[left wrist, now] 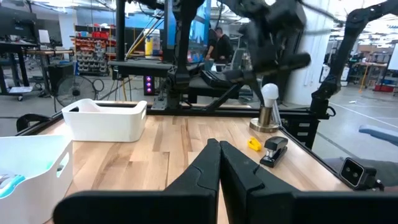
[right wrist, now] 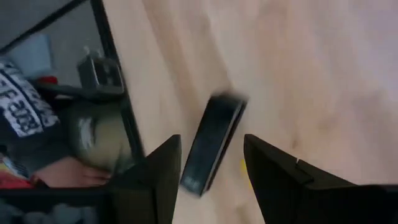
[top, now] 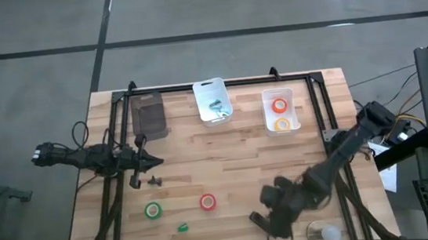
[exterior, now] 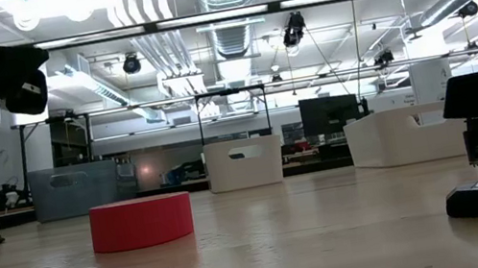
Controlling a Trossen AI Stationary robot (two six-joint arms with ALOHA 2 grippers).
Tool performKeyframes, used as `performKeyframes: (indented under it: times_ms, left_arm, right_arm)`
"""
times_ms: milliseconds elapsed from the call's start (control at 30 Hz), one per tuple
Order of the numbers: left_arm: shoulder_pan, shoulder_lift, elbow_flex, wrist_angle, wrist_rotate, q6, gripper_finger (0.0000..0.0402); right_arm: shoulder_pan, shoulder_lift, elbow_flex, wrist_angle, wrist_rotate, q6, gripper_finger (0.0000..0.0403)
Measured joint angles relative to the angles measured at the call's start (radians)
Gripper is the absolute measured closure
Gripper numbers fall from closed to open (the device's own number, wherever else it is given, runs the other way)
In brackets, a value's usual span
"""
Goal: Pick and place Stapler, Stapler remover, tape
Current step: Put the black stapler into the black bin
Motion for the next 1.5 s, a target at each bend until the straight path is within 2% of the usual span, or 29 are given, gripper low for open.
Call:
performKeyframes:
  times_ms: [267, 433, 633, 933, 1500]
  left_arm:
    - [0.000, 0.000, 0.000, 0.000, 0.000, 0.000, 0.0392]
    - [0.000, 0.000, 0.000, 0.000, 0.000, 0.000, 0.0392]
    - [0.000, 0.000, 0.000, 0.000, 0.000, 0.000, 0.0392]
    - [0.000, 0.000, 0.000, 0.000, 0.000, 0.000, 0.0392]
    - [0.000, 0.000, 0.000, 0.000, 0.000, 0.000, 0.0392]
  right_arm:
    - [0.088, 0.121, 0.000, 0.011, -0.012, 0.251, 0.0193]
    - [0.089, 0.180, 0.000, 0.055, -0.115, 0.260, 0.0166]
    - [0.074, 0.204, 0.000, 0.080, -0.126, 0.203, 0.0150]
    - [0.030, 0.207, 0.000, 0.087, -0.150, 0.130, 0.0148]
    - [0.038, 0.213, -0.011, 0.072, -0.128, 0.174, 0.0172]
